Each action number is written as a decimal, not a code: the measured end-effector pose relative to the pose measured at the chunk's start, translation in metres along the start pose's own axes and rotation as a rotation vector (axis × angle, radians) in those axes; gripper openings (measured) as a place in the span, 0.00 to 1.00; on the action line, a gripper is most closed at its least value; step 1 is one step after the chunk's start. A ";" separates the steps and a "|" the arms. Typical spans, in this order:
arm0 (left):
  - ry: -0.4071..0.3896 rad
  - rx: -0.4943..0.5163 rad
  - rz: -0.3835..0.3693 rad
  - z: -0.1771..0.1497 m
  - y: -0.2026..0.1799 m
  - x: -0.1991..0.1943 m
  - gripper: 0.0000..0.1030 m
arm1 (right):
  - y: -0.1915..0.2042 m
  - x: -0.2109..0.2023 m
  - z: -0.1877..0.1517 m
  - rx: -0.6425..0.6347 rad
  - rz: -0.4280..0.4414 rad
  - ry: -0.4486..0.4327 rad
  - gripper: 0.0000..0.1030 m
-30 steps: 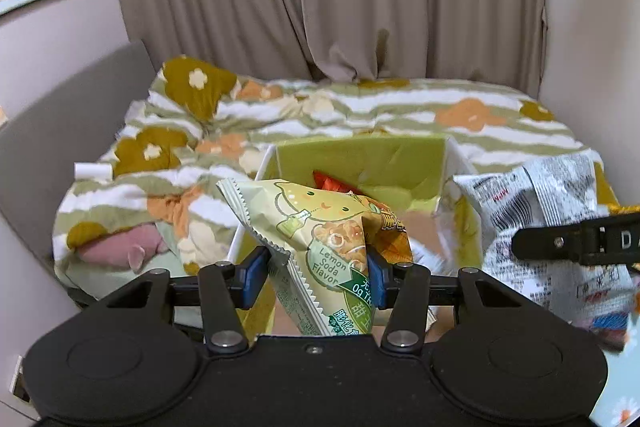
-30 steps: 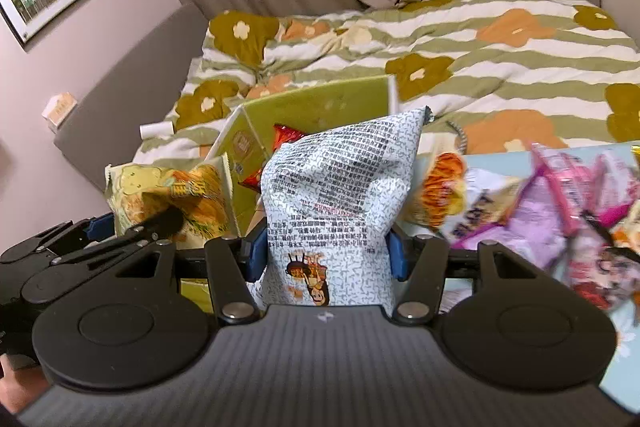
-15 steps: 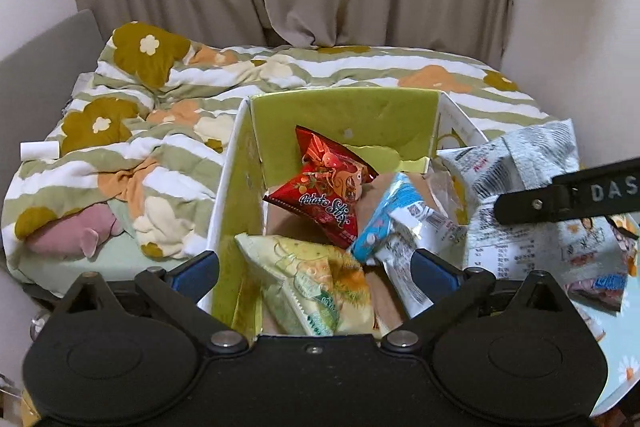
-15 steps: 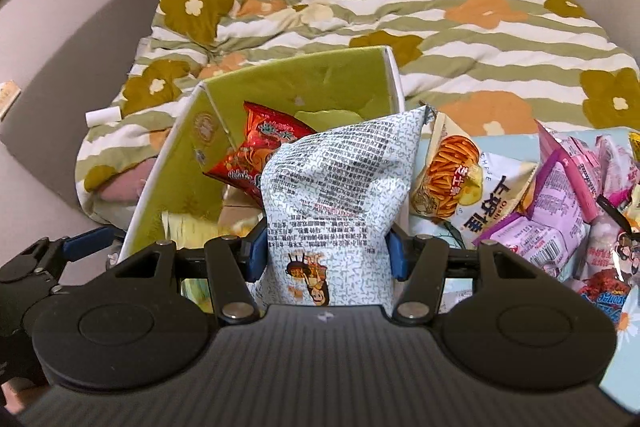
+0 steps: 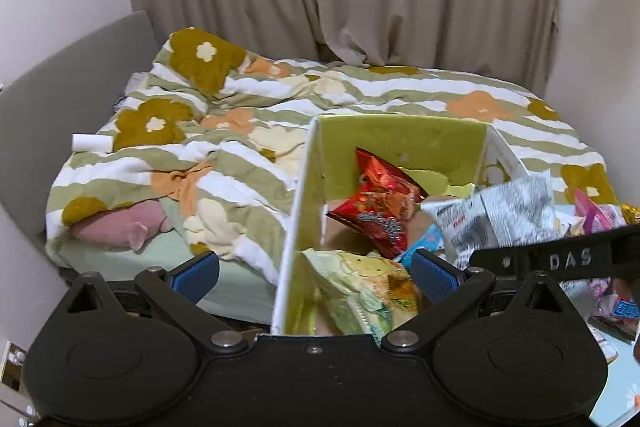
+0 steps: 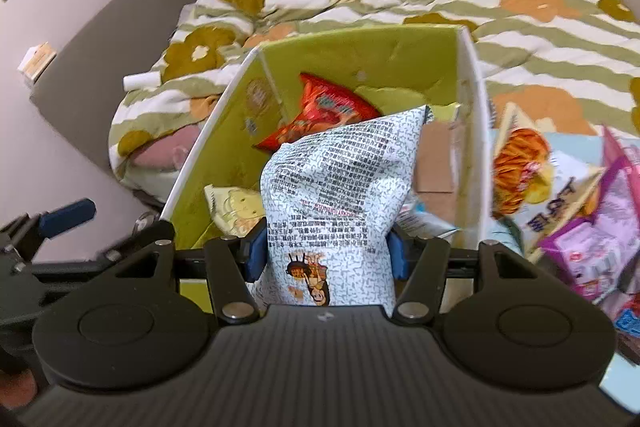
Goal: Organize snacks
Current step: 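Open both grippers to drop the bags into the box and withdraw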
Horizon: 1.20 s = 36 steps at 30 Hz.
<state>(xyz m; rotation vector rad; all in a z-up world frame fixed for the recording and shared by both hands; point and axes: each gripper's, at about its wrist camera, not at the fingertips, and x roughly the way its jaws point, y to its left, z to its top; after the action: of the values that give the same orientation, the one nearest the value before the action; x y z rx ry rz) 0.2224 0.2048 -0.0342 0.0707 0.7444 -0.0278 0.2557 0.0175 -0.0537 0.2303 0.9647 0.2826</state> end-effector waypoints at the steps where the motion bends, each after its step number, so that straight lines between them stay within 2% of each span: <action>1: 0.004 -0.003 0.006 0.000 0.000 0.001 1.00 | 0.000 0.002 -0.001 0.001 0.005 0.007 0.70; 4: 0.019 -0.012 0.012 -0.003 0.001 0.003 1.00 | -0.002 0.008 -0.004 0.011 0.003 0.013 0.77; 6: 0.028 -0.021 0.011 -0.005 0.001 0.006 1.00 | -0.006 0.009 -0.006 0.028 -0.001 0.010 1.00; 14: 0.042 -0.024 0.004 -0.007 0.000 0.007 1.00 | -0.020 0.002 -0.012 0.059 -0.022 -0.020 1.00; 24: -0.008 -0.001 -0.015 0.001 -0.003 -0.009 1.00 | -0.024 -0.019 -0.015 0.060 -0.048 -0.085 1.00; 30: -0.049 0.036 -0.067 0.012 -0.010 -0.024 1.00 | -0.024 -0.048 -0.019 0.075 -0.044 -0.128 1.00; 36: -0.086 0.076 -0.123 0.016 -0.033 -0.037 1.00 | -0.039 -0.088 -0.031 0.120 -0.110 -0.223 1.00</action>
<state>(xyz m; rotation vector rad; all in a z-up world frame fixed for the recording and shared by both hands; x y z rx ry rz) 0.2050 0.1705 0.0008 0.0949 0.6608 -0.1758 0.1879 -0.0470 -0.0150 0.3102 0.7706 0.0954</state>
